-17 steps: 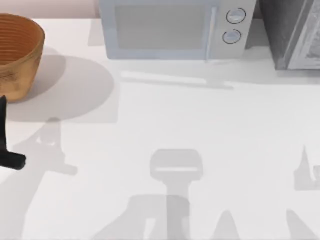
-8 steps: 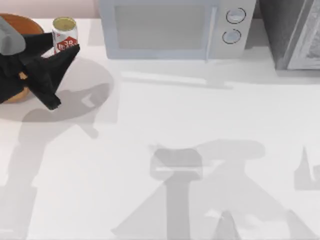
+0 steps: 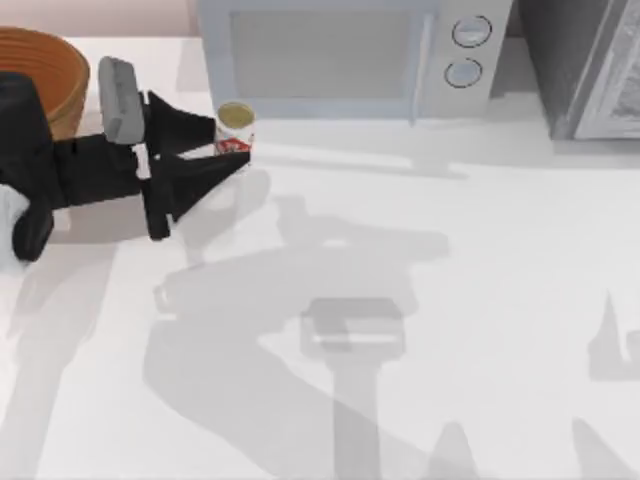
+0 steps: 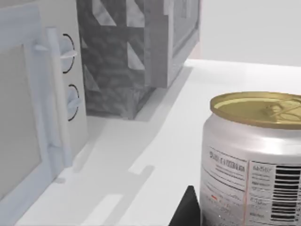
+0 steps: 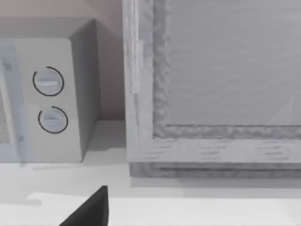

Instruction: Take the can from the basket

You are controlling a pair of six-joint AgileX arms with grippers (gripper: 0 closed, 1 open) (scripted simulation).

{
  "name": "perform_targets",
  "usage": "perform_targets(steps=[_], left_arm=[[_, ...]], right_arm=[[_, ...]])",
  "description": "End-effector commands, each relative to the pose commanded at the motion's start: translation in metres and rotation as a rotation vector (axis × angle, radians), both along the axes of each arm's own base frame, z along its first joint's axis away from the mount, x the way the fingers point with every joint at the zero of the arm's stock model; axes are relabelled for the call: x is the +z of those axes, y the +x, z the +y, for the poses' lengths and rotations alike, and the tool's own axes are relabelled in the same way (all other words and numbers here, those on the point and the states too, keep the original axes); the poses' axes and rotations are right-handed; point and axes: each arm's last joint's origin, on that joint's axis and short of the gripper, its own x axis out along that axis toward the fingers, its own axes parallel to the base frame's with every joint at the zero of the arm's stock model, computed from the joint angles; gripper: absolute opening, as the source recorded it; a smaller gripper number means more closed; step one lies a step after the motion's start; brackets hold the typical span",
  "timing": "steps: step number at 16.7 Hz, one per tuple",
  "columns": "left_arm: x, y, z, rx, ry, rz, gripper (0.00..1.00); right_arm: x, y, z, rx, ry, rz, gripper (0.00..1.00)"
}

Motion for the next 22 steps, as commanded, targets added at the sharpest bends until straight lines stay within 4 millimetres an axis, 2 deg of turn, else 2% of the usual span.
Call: perform_targets(steps=[4, 7, 9, 14, 22], left_arm=[[-0.063, 0.02, -0.006, -0.175, -0.018, 0.008, 0.0], [-0.092, 0.025, -0.006, -0.245, -0.028, 0.006, 0.0], [-0.1, 0.026, -0.006, -0.263, -0.03, 0.004, 0.0], [-0.1, 0.026, -0.006, -0.263, -0.03, 0.004, 0.0], [-0.1, 0.026, -0.006, -0.263, -0.03, 0.004, 0.6]], right_arm=[[0.0, 0.0, 0.0, 0.0, 0.0, 0.0, 1.0], [0.0, 0.0, 0.0, 0.0, 0.0, 0.0, 1.0], [0.0, 0.0, 0.0, 0.0, 0.0, 0.0, 1.0], [0.0, 0.0, 0.0, 0.0, 0.0, 0.0, 1.0], [0.0, 0.0, 0.0, 0.0, 0.0, 0.0, 1.0]])
